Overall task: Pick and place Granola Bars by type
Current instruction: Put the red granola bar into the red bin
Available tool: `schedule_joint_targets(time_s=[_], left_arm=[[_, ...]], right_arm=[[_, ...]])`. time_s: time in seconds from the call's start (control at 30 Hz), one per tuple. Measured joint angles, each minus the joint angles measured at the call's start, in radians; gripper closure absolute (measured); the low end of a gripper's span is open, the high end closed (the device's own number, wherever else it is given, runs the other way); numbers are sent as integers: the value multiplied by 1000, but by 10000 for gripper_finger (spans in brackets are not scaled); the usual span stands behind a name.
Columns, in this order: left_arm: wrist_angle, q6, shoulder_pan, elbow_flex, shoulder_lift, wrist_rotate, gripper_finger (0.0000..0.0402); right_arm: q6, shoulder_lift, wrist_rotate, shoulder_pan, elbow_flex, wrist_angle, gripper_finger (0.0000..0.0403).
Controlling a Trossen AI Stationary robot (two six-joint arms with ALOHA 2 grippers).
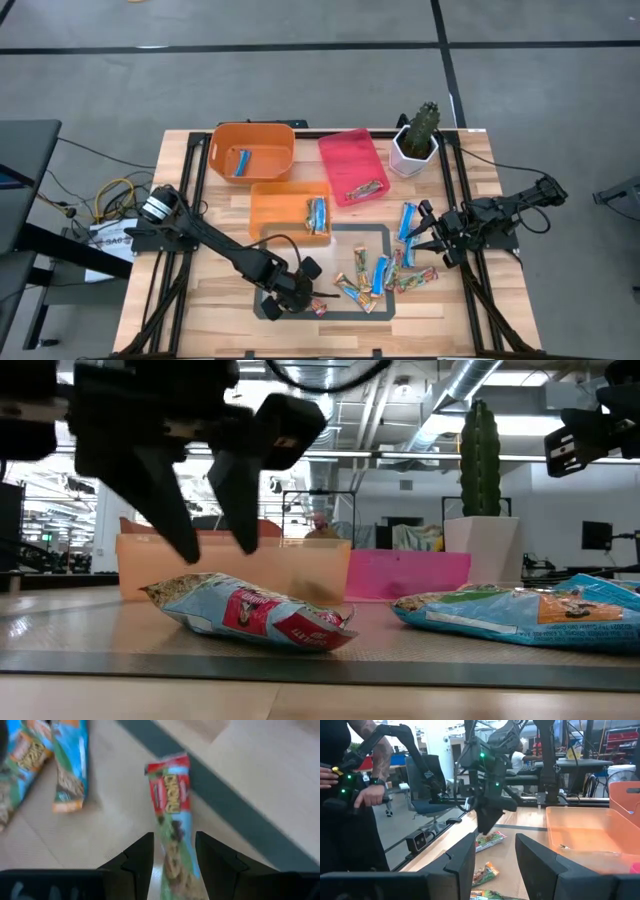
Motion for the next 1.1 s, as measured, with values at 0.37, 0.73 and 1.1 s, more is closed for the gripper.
schedule_joint_targets(time_s=[0.37,0.73,1.1], left_arm=[[26,3,7,-2,45,16,262],[58,19,24,-2,91,16,262],[75,11,24,-1,100,9,270]], right_arm=[[0,0,0,0,0,1,270],[0,0,0,0,0,3,270],[0,-1,0,0,0,4,270]])
